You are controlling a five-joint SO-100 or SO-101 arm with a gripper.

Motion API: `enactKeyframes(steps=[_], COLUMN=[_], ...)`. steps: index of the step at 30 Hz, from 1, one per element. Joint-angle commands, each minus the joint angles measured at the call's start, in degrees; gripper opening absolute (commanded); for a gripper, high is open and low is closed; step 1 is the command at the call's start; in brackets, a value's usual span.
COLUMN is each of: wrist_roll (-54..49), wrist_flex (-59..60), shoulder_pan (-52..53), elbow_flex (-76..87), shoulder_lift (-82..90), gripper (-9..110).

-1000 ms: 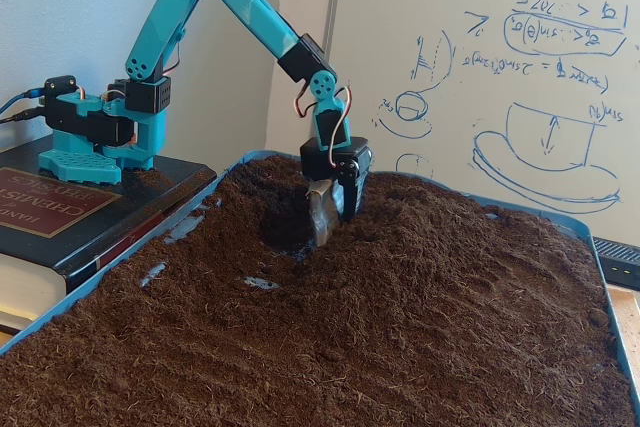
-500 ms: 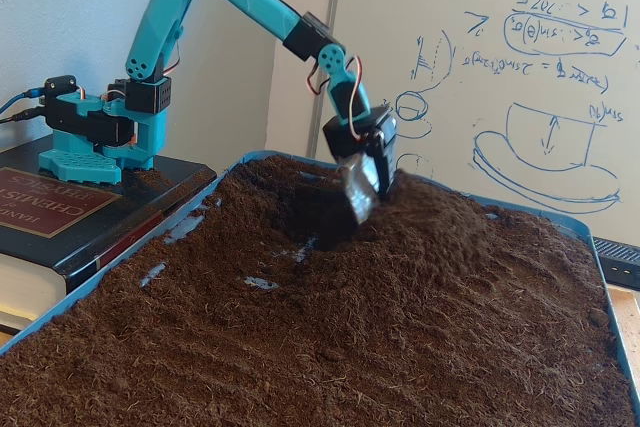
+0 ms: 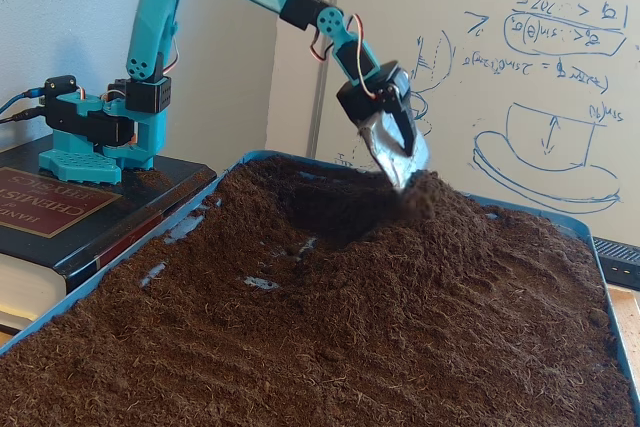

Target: Build a berm.

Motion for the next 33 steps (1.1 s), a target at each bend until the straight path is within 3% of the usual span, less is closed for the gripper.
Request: enactKeyframes(steps=[1, 8, 19, 23, 28, 33], wrist_roll=[0.5, -0.4, -1.1, -8.8, -21.4, -22.9], wrist_flex=[-2.4, -2.4, -2.4, -2.4, -2.4, -1.5], shoulder_pan=[-0.4, 0.2, 4.9, 7.5, 9.9, 10.5], elbow_flex=[-6.2, -23.5, -77.7, -94.6, -105.6, -105.9], shoulder_lift=[10.4, 2.0, -45.0, -64.1, -82.7, -89.1], gripper=[0, 0, 1, 1, 0, 0])
